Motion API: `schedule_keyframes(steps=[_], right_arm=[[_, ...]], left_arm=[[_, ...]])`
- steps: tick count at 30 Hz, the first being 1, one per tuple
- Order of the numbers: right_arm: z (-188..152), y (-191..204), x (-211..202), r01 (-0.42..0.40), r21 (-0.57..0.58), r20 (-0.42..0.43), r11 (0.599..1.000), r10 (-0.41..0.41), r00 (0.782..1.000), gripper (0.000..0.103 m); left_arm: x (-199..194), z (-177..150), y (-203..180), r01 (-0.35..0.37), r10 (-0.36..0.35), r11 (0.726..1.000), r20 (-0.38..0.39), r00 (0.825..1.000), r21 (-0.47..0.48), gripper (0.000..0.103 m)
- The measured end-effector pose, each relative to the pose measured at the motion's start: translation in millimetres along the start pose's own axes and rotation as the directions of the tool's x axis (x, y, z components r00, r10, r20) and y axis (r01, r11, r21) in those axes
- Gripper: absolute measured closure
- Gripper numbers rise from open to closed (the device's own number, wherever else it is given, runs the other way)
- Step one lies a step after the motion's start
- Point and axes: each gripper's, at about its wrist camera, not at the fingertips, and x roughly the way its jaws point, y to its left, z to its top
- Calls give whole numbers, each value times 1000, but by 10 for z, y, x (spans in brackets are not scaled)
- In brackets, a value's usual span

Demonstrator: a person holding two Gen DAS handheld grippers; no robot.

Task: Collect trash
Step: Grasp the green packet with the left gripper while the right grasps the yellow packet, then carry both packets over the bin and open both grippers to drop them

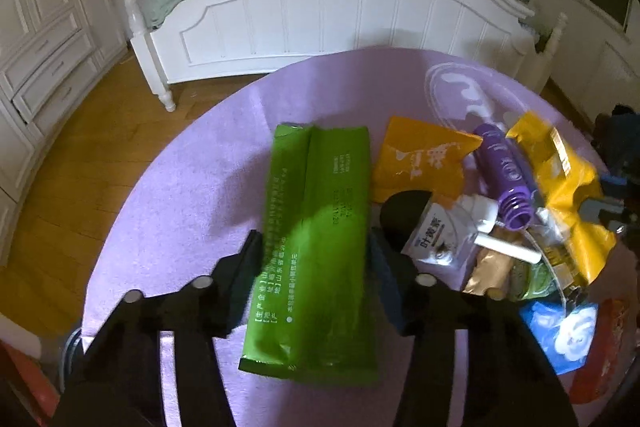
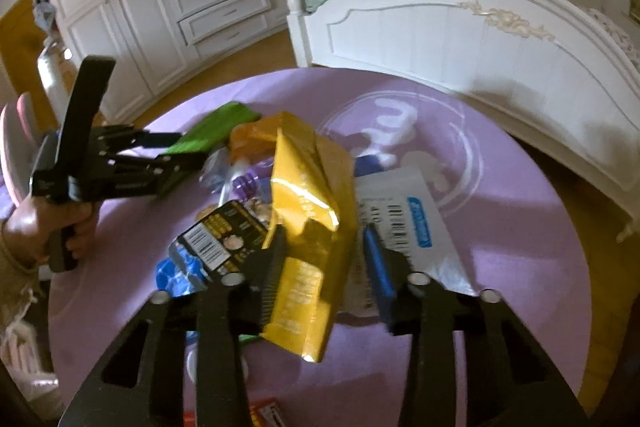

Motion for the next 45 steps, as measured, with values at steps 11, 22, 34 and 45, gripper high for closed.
schedule_keyframes(steps=[11,22,34,45], right_arm=[[52,0,-436,-107,104,119,989,95,988,89],[373,851,-780,-211,-26,180,977,212,961,89],[614,2565,-205,-372,-221,7,901,383,924,89],[569,3642,845,-372,-248,-216,894,323,921,89]], left_arm=[[-652,-162,61,90,-78,993,152,985,-71,78],[-1587,-739,568,96,-30,973,298,954,-209,78],[-1963,-1697,1500,-26,145,906,252,957,-421,78],[-1500,-2300,2117,-32,112,826,107,988,-562,78]])
